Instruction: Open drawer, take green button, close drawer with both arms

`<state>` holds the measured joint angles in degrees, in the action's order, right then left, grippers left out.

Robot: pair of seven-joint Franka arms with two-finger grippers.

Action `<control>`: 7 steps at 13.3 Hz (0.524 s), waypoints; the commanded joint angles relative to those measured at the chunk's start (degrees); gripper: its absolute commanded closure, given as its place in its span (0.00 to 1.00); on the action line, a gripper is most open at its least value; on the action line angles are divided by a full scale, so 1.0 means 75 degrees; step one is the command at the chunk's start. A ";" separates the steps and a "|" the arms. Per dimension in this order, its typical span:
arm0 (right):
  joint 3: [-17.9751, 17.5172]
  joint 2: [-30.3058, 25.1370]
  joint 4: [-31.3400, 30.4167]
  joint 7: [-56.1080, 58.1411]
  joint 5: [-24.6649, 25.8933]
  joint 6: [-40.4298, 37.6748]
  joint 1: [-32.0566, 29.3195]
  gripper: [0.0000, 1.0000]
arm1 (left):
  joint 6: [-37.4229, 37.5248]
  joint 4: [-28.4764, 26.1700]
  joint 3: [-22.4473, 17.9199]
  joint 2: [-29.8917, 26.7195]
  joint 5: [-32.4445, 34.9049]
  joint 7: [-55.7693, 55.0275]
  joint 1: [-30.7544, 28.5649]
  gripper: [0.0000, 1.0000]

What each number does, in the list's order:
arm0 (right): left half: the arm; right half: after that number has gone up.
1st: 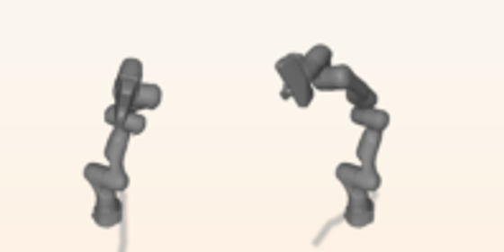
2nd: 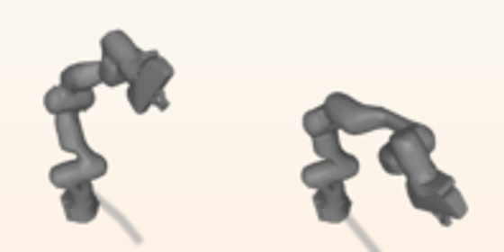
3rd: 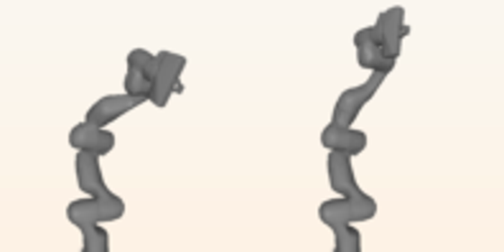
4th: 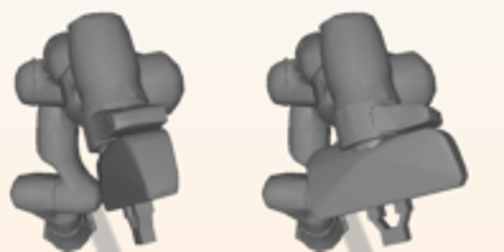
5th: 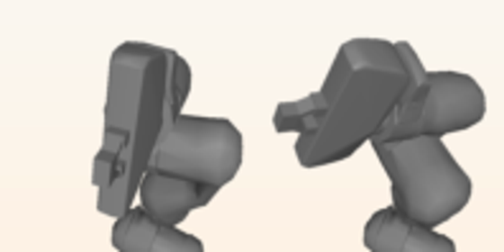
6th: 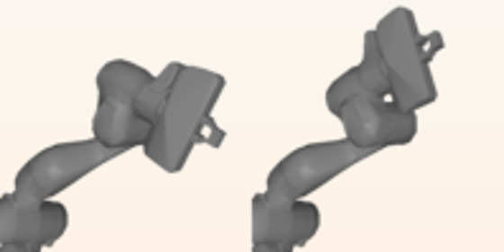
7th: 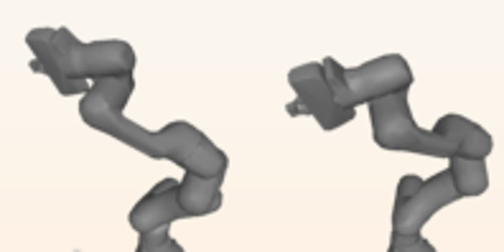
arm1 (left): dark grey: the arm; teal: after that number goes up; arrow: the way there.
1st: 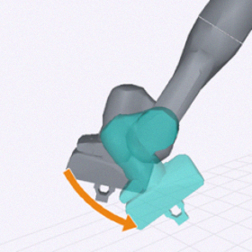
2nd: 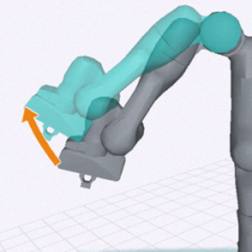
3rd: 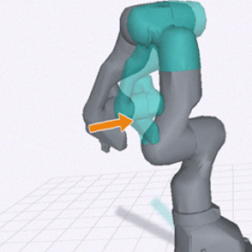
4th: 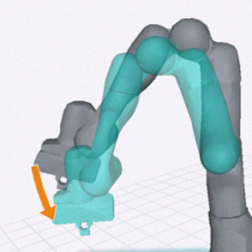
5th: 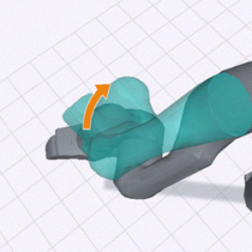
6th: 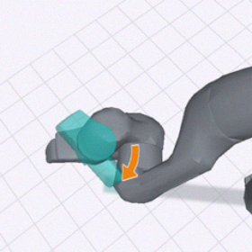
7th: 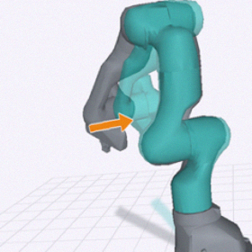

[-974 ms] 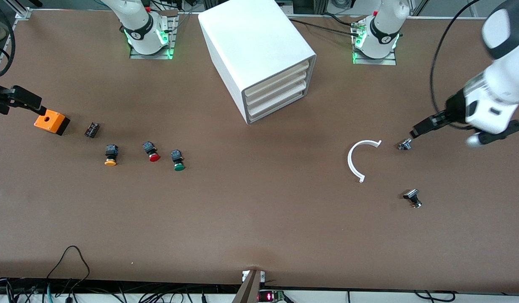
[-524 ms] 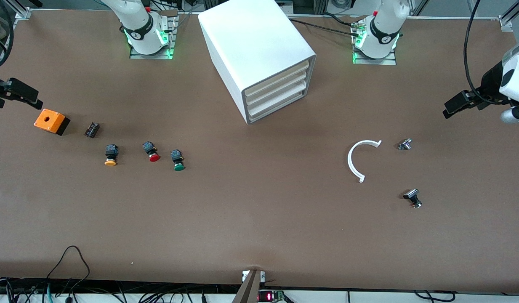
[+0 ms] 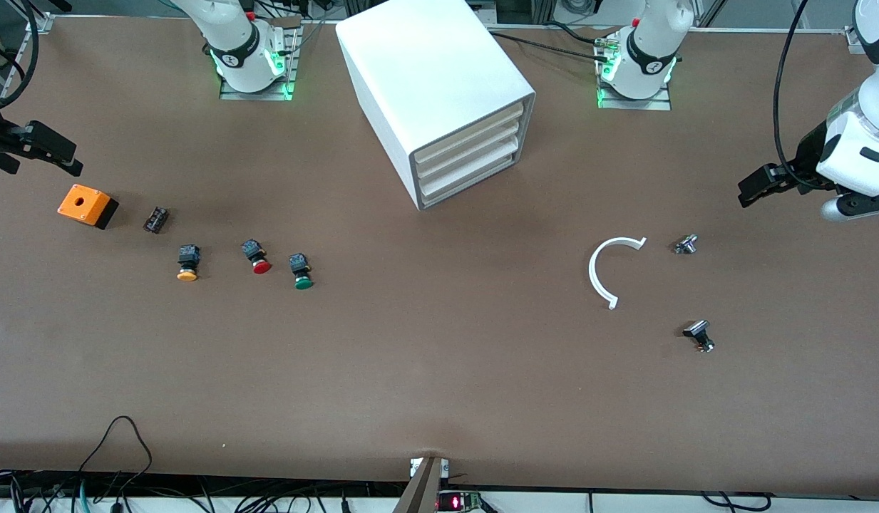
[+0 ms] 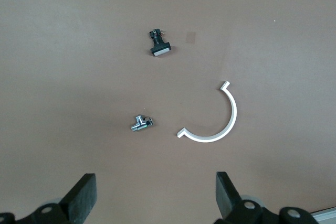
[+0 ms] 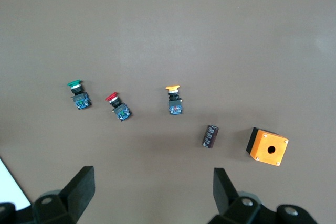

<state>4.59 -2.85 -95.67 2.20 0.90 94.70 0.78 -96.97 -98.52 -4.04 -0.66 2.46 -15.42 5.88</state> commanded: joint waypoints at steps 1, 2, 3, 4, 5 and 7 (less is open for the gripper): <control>-0.0026 0.0004 -0.0088 -0.0106 -0.0015 0.0147 -0.0034 0.00 | 0.0203 0.0245 0.0011 0.0065 0.0188 0.0110 0.0012 0.00; -0.0026 0.0016 -0.0099 -0.0083 -0.0015 0.0100 -0.0034 0.00 | 0.0215 0.0268 0.0011 0.0065 0.0188 0.0122 0.0012 0.00; -0.0026 0.0028 -0.0099 -0.0024 -0.0027 0.0042 -0.0034 0.00 | 0.0215 0.0280 0.0011 0.0076 0.0188 0.0122 0.0012 0.00; -0.0014 0.0028 -0.0099 -0.0001 -0.0027 0.0065 -0.0034 0.00 | 0.0215 0.0280 0.0011 0.0076 0.0188 0.0122 0.0012 0.00; -0.0026 0.0028 -0.0099 -0.0023 -0.0015 0.0053 -0.0034 0.00 | 0.0215 0.0280 0.0011 0.0076 0.0188 0.0122 0.0001 0.00; -0.0026 0.0016 -0.0099 -0.0106 -0.0015 0.0123 -0.0034 0.00 | 0.0215 0.0280 0.0011 0.0076 0.0188 0.0122 0.0012 0.00</control>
<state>4.59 -2.12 -95.96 2.18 0.89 95.02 0.78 -96.81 -98.12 -4.04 -0.66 2.46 -15.41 5.88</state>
